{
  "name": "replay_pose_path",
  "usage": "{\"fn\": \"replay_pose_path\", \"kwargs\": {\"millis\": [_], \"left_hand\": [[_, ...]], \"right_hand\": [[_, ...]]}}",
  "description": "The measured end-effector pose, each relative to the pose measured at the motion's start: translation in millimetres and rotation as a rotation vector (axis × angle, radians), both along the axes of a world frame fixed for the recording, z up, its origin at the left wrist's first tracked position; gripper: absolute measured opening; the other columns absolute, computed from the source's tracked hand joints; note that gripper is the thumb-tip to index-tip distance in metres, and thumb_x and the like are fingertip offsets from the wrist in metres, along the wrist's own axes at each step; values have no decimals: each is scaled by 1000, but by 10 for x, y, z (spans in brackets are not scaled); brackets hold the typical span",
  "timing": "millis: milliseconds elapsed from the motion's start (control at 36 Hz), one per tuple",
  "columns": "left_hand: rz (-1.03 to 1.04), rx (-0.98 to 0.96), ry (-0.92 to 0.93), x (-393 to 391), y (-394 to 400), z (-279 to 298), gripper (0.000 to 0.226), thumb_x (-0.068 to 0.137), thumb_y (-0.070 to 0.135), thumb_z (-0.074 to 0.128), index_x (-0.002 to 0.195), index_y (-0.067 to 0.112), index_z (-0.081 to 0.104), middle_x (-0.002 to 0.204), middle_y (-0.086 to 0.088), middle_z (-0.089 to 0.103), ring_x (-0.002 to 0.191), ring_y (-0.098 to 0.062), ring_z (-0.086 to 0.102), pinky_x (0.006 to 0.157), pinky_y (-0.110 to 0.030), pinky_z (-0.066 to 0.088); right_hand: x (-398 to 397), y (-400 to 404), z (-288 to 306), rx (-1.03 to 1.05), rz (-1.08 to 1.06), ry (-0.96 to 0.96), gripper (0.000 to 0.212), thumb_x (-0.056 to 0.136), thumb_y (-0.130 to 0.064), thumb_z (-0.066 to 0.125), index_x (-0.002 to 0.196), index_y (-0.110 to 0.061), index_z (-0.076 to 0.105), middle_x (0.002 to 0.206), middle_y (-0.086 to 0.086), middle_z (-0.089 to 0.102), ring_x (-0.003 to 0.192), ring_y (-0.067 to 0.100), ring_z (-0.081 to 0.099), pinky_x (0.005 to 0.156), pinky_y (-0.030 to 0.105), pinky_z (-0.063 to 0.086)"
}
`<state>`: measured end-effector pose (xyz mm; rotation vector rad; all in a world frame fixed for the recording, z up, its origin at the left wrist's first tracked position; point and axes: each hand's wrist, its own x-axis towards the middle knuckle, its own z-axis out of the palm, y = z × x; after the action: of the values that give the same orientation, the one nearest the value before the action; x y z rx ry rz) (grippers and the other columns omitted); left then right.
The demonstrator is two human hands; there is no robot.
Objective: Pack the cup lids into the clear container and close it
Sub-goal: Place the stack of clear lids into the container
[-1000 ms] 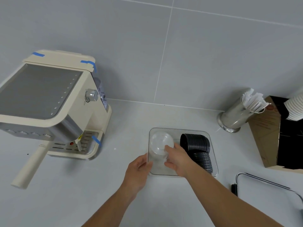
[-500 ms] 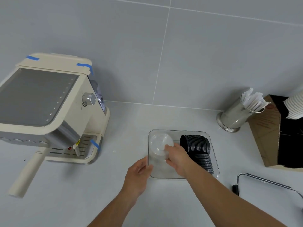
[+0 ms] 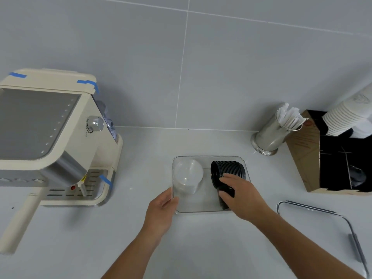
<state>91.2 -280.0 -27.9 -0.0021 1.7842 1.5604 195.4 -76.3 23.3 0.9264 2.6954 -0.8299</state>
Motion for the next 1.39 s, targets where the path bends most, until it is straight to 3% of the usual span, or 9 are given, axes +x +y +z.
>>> {"fn": "replay_pose_path", "kwargs": {"millis": [167, 389, 583, 750, 917, 1056, 1167, 1278, 1389], "left_hand": [[-16, 6, -2, -62, 25, 24, 34, 94, 11, 61, 109, 40, 70, 100, 29, 73, 95, 12, 66, 91, -20, 49], [-10, -18, -3, -61, 21, -7, 35, 93, 14, 63, 101, 48, 68, 96, 35, 70, 104, 3, 64, 100, -30, 50], [-12, -27, -3, -70, 11, -3, 33, 93, 15, 64, 120, 34, 69, 107, 27, 68, 105, -6, 65, 96, -28, 48], [-26, -27, 4, -54, -1, -16, 32, 93, 16, 64, 116, 38, 70, 114, 20, 71, 112, -5, 64, 103, -34, 49], [-36, -34, 20, -54, -8, -1, 33, 93, 16, 64, 106, 45, 70, 114, 22, 72, 113, -2, 64, 106, -37, 48], [-32, -81, 53, -17, 3, 6, 32, 92, 20, 65, 118, 38, 72, 119, 17, 72, 115, -6, 64, 107, -39, 47], [2, -160, 81, 38, 58, 22, 33, 94, 23, 62, 125, 29, 69, 117, 4, 72, 97, -12, 63, 97, -32, 49], [57, -208, 81, 84, 100, 51, 16, 92, 32, 63, 93, 38, 77, 91, 5, 72, 86, -13, 64, 92, -35, 52], [195, -264, 3, 175, 96, -33, 34, 93, 35, 62, 115, 10, 69, 104, -7, 69, 95, -21, 66, 97, -36, 51]], "right_hand": [[273, 258, -142, 97, 122, -167, 63, 91, -36, 60, 149, -29, 39, 161, -14, 26, 148, 7, 24, 117, 25, 24], [385, 311, -218, 87, 121, -78, 61, 91, -35, 61, 148, -32, 41, 159, -17, 30, 147, 5, 27, 116, 25, 27], [357, 322, -220, 106, 116, -40, 68, 90, -37, 63, 151, -28, 36, 161, -13, 27, 147, 8, 29, 115, 24, 26], [206, 347, -250, 153, 51, -86, 65, 98, -40, 47, 156, -23, 23, 166, -10, 13, 150, 11, 22, 116, 29, 25], [164, 347, -294, 139, 40, -88, 62, 99, -42, 43, 155, -21, 27, 166, -8, 14, 151, 10, 19, 119, 29, 23], [164, 406, -248, 118, 76, -106, 61, 100, -42, 41, 155, -20, 26, 166, -8, 13, 151, 9, 17, 118, 26, 19], [182, 469, -164, 75, 92, -87, 60, 100, -41, 43, 155, -20, 29, 165, -6, 18, 150, 10, 21, 118, 26, 20], [313, 580, -76, 9, 64, 2, 59, 99, -41, 46, 153, -20, 34, 162, -5, 27, 148, 12, 27, 120, 28, 21], [631, 808, 18, -53, 6, 71, 56, 99, -42, 47, 150, -23, 37, 158, -6, 36, 144, 12, 34, 119, 26, 23]]}}
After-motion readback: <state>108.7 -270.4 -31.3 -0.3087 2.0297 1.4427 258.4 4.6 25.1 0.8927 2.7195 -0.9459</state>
